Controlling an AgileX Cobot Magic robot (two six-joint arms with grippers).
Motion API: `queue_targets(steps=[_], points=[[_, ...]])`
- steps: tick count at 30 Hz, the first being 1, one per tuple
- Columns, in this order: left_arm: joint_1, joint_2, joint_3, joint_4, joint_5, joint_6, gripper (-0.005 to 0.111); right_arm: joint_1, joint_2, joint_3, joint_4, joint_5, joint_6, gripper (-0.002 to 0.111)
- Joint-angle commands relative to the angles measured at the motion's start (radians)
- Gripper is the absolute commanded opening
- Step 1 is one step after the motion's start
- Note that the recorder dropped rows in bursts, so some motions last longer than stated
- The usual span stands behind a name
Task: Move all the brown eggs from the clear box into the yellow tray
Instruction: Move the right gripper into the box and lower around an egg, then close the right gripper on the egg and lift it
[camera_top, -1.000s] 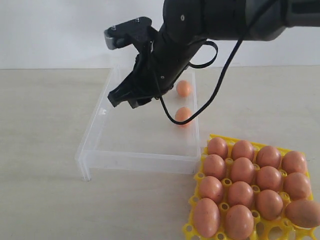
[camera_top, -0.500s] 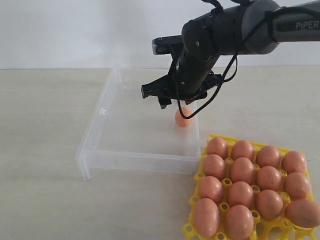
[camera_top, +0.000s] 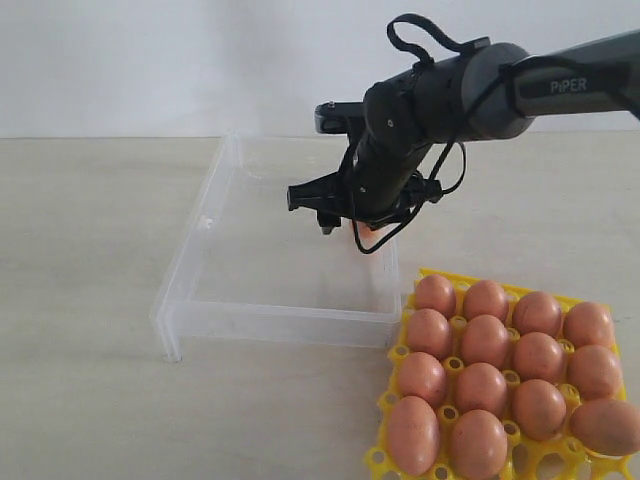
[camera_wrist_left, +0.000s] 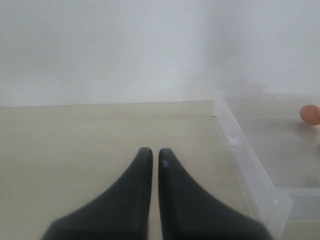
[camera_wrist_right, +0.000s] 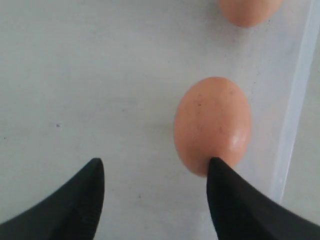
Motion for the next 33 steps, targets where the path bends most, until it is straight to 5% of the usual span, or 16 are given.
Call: queue_targets(steps=[1,18,33], points=[[-0.003,-0.004,0.004,0.002,-0.002,0.0,0.004,-0.007,0.016,-0.004,-0.032,-0.056,0.023,0.054],[-0.003,-0.004,0.004,0.002,-0.002,0.0,0.004,-0.051,0.044,-0.004,-0.072,-0.272,0.045,0.054],[-0.003,-0.004,0.004,0.002,-0.002,0.0,0.004,-0.07,0.044,-0.057,-0.039,-0.037,-0.446,0.054]])
